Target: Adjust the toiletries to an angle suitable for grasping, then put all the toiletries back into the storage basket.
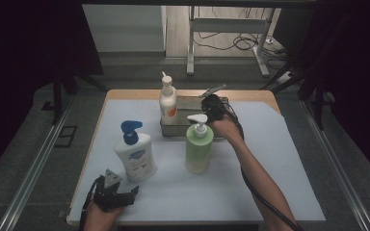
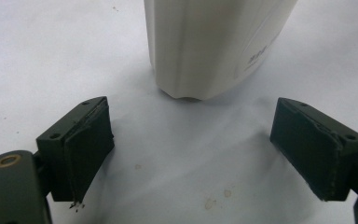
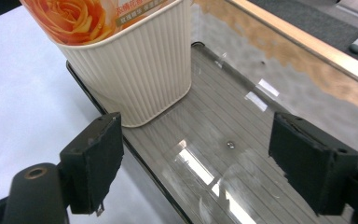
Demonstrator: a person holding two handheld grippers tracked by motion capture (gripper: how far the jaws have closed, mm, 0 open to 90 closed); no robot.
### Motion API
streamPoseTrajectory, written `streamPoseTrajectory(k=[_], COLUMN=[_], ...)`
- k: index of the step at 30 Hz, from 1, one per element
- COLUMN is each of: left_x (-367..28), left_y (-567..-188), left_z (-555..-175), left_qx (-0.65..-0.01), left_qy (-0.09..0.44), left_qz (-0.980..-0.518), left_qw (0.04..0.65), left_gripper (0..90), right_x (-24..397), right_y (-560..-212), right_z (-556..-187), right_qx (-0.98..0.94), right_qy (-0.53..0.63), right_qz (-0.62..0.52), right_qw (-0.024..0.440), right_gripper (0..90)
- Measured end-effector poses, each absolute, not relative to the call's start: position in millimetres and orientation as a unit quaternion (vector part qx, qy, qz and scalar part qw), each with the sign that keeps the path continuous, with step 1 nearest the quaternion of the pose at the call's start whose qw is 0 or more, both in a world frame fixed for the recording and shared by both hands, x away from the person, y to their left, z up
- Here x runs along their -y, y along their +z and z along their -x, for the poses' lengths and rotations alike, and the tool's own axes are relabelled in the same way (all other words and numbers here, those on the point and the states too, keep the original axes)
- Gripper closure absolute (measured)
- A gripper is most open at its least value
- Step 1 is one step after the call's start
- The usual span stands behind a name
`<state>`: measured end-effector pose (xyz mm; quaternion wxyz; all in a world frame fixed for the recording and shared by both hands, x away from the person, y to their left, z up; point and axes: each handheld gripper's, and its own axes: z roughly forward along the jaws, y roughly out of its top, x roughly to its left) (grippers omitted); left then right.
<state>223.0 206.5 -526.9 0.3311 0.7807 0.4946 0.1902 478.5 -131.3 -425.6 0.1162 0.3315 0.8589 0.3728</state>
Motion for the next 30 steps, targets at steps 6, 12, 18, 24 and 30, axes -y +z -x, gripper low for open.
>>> streamPoseTrajectory(k=[6,12,18,24,30], left_x=[-207,-207,-206,-206,-206], left_y=[-527,-527,-527,-527,-527], left_z=[-223,-223,-223,-223,-223], left_qx=[-0.495,-0.495,-0.495,-0.495,-0.494], left_qy=[0.190,0.190,0.190,0.190,0.191], left_qz=[-0.781,-0.781,-0.780,-0.781,-0.781], left_qw=[0.331,0.331,0.332,0.331,0.331], left_gripper=[12.5,12.5,12.5,12.5,12.5], right_x=[140,150,161,174,186], right_y=[-423,-421,-417,-415,-418], right_z=[-473,-467,-459,-453,-448], right_qx=[-0.857,-0.862,-0.865,-0.864,-0.862], right_qy=[0.374,0.368,0.361,0.363,0.363], right_qz=[-0.332,-0.326,-0.320,-0.319,-0.321], right_qw=[0.123,0.127,0.139,0.142,0.148], right_gripper=[13.7,12.5,10.7,10.1,9.1])
